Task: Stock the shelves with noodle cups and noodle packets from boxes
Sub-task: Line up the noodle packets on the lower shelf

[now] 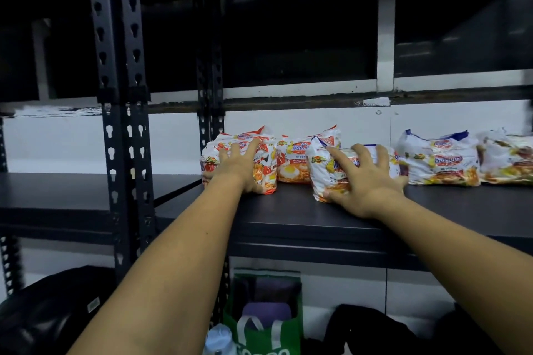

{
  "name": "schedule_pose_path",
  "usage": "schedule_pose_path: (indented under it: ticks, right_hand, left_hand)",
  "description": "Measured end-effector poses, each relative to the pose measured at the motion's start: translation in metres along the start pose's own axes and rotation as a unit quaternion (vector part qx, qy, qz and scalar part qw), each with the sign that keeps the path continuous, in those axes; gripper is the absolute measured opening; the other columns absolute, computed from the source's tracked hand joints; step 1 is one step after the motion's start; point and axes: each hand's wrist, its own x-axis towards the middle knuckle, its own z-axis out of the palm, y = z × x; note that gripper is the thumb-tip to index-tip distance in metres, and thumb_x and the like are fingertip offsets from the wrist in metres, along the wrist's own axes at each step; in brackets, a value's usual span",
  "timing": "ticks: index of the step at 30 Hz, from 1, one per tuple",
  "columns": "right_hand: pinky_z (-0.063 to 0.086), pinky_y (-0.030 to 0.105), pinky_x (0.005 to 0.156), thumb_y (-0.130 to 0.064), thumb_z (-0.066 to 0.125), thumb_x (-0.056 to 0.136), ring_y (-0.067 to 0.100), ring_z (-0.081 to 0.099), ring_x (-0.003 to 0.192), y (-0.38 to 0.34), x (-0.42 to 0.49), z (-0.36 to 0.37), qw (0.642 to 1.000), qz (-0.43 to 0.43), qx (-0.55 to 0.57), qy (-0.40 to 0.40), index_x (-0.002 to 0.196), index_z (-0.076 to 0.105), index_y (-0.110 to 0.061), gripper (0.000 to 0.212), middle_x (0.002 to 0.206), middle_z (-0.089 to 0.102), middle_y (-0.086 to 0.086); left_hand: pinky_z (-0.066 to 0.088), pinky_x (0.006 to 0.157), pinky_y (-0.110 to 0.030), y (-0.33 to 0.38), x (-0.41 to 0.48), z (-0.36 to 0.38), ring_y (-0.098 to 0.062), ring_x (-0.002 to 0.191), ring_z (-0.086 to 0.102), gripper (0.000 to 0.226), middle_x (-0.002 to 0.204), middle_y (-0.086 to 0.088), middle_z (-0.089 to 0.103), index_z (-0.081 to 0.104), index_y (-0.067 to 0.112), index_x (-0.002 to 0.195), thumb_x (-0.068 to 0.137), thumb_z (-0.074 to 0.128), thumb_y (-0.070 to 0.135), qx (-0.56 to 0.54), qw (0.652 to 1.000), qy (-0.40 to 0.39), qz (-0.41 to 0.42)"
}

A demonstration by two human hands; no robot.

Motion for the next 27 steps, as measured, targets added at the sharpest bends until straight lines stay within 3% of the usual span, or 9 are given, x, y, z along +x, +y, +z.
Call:
schedule_pose_path:
  ticks: [17,27]
  right_hand:
    - [0.025,0.075,0.106,-0.079,0.054,0.085,0.033,-0.019,0.153,0.001,0.003,0.005,1.0,-0.004,0.003,0.005,0.146,-0.011,-0.068,0.09,0.165,-0.007,-0.012]
    - [0.025,0.074,0.107,-0.077,0.053,0.086,0.033,-0.021,0.153,0.0,0.004,0.005,1.0,-0.003,-0.001,0.004,0.146,-0.013,-0.066,0.089,0.166,-0.009,-0.011]
  left_hand:
    - [0.027,0.108,-0.08,-0.007,0.033,0.013,-0.042,0.156,-0.005,0.136,0.169,-0.005,0.002,-0.011,0.054,0.155,0.067,0.092,0.054,-0.013,0.999,0.008,0.032]
    - [0.018,0.105,-0.085,-0.007,0.028,0.017,-0.038,0.155,-0.002,0.129,0.168,-0.001,0.005,-0.01,0.057,0.154,0.068,0.087,0.059,-0.023,0.999,0.04,0.028]
